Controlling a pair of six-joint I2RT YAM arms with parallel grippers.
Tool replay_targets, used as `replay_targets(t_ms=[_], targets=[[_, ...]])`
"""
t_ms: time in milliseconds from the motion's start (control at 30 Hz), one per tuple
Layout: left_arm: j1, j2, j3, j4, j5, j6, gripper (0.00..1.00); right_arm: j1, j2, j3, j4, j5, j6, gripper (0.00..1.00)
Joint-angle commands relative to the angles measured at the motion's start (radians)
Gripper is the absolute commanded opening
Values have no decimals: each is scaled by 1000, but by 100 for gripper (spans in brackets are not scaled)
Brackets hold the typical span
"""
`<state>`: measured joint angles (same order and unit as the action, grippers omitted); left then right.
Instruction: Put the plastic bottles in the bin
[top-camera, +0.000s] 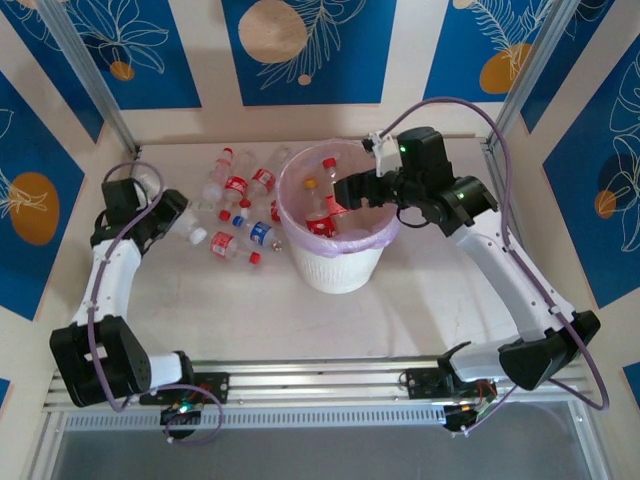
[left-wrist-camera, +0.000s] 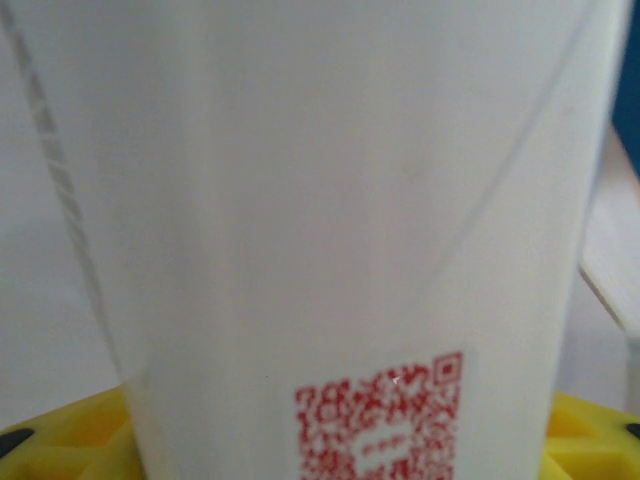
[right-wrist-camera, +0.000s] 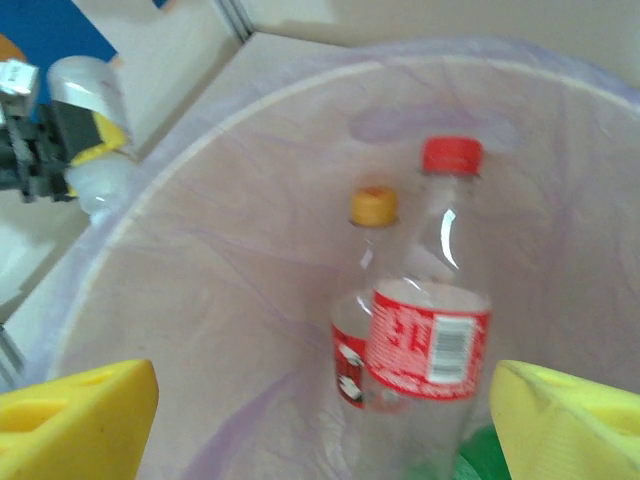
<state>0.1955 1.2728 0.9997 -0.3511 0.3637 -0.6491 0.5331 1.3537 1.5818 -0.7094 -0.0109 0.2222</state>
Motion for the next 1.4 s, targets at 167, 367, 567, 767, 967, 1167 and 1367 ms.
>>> replay_targets(t_ms=[167,367,567,767,967,1167,1367], targets=[[-164,-51,140,-91,392,397,2,190,228,365,-114,-42,-56,87],[-198,-80,118,7,623,433,0,223,364,510,-118,-194,-14,87],[-229,-96,98,83,744,430,0,180,458,560,-31,-329,72,87],[-259,-89,108,71,764,488,0,171,568,673,-38,-379,97,90],[-266,-86,106,114,778,483,0,174,621,706,-1,-431,131,92],[-277,-79,95,159,783,462,0,177,666,726,54,-512,177,92],[-292,-70,82,216,785,423,0,183,680,731,91,-550,197,91]])
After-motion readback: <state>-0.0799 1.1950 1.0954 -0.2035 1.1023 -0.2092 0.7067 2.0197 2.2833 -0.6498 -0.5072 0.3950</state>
